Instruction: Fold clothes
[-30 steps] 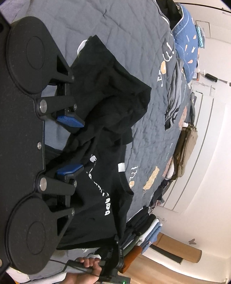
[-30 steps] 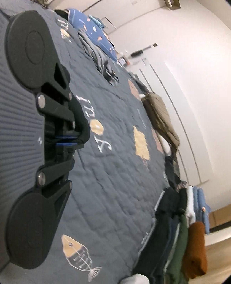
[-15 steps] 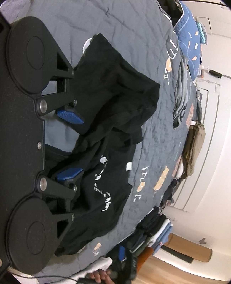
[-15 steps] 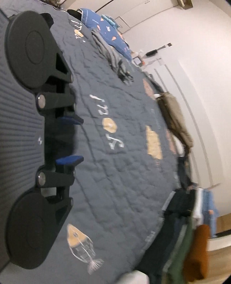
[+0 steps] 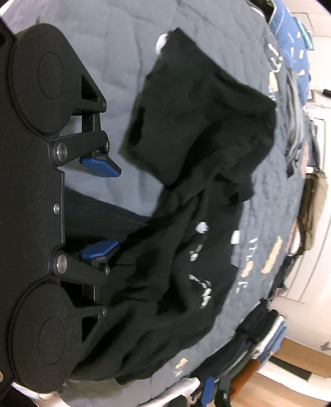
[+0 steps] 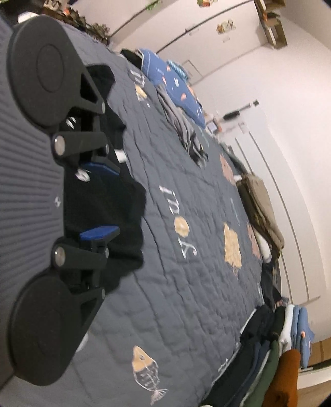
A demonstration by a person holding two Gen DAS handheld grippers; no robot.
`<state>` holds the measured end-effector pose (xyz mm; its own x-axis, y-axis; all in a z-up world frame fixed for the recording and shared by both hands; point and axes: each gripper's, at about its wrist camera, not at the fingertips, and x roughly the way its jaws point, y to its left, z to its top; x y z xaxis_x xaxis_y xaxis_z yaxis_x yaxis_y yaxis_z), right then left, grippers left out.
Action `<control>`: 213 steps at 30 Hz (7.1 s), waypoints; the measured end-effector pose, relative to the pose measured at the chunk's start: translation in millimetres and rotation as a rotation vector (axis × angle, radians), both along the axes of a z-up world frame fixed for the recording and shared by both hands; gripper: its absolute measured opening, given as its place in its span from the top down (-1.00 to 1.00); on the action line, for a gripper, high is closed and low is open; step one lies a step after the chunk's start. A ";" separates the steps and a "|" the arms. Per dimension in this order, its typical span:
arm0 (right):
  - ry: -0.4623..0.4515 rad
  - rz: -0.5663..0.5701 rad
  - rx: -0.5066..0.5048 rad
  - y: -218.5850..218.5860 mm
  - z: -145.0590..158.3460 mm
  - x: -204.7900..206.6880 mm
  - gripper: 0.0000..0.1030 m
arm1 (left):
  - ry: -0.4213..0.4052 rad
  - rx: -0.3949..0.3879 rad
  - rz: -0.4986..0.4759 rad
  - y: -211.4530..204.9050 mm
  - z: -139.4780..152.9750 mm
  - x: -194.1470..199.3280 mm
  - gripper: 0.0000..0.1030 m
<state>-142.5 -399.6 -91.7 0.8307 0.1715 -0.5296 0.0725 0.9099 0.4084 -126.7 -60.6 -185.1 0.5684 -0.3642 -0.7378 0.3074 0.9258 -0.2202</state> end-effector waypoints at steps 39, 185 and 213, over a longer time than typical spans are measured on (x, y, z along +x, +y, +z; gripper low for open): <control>0.042 0.081 0.034 32.0 -20.1 -84.7 0.17 | 0.135 -0.074 -0.373 -47.2 23.9 -180.5 0.88; 0.024 0.408 0.195 87.2 -22.3 53.3 0.17 | 0.126 -0.396 0.416 48.9 -20.6 136.7 0.86; 0.038 0.441 0.166 104.4 -20.8 50.5 0.17 | -0.073 0.046 0.623 124.8 39.1 121.0 0.68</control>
